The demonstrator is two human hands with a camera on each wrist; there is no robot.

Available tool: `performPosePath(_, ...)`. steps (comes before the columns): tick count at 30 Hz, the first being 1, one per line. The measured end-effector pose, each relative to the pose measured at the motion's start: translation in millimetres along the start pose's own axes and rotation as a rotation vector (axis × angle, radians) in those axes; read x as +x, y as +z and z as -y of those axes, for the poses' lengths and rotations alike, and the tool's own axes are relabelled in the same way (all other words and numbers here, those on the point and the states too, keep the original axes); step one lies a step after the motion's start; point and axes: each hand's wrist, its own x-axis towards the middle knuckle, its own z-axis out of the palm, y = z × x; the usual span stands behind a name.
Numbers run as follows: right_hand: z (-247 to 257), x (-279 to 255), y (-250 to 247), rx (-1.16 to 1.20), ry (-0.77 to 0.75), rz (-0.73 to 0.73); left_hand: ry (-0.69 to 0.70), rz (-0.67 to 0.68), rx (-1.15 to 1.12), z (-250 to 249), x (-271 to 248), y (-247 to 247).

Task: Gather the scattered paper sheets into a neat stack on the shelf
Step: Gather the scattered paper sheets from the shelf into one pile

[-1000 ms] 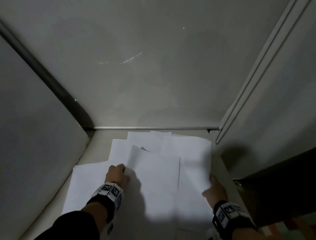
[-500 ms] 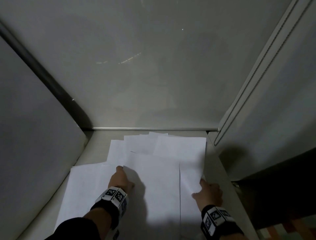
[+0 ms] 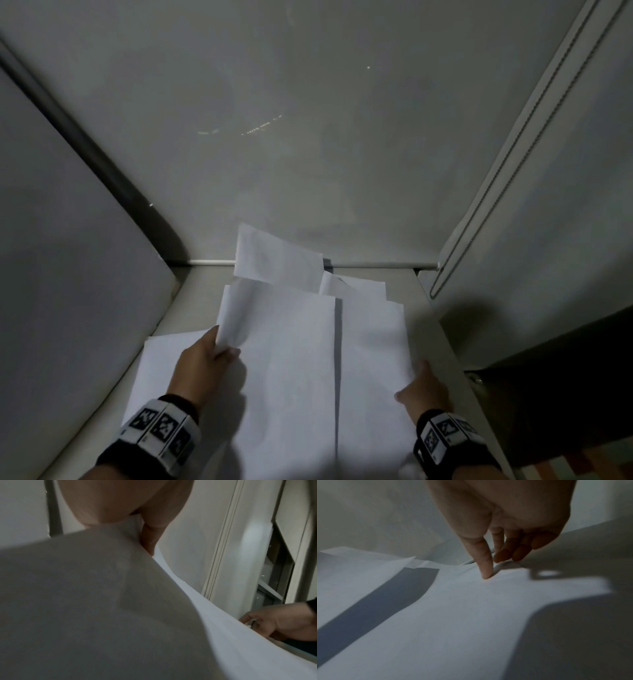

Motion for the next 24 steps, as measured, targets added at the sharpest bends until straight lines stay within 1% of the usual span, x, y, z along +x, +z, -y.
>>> performPosePath(2,-2.6,2.1,-0.7,0.005,-0.009,-0.013,0.025,-0.025,0.006,3.8,1.0,-13.0)
performPosePath(5,-3.3,0.0,-1.9,-0.024,-0.029,-0.041,0.139,-0.047,0.009,8.2,3.3,-35.7)
performPosePath(7,-3.6,-0.6,0.7,-0.051,-0.029,-0.034,0.176,-0.094,-0.037,4.1,3.8,-50.3)
performPosePath(8,-2.6,-0.7,1.4,-0.065,-0.028,-0.025,0.161,-0.124,-0.096,1.7,3.6,-58.6)
performPosePath(11,-0.7,4.2,2.8,-0.040,-0.022,0.013,0.088,-0.274,-0.282,2.0,7.6,-84.5)
performPosePath(14,-0.9,10.3,-1.3,0.015,-0.032,0.048,0.032,-0.366,-0.415,7.5,12.9,-104.2)
performPosePath(17,-7.2,14.8,-5.4,0.038,-0.040,0.073,0.039,-0.329,-0.447,6.1,6.6,-102.8)
performPosePath(20,-12.6,19.3,-2.8,0.123,-0.065,0.035,-0.008,-0.277,-0.437,2.7,-4.5,-88.7)
performPosePath(22,-8.7,17.3,-1.2,0.149,-0.023,0.021,-0.044,-0.214,-0.404,6.1,-8.0,-78.2)
performPosePath(24,-2.7,10.9,-0.8,0.038,0.019,0.029,-0.056,-0.128,-0.357,5.3,-12.0,-70.1)
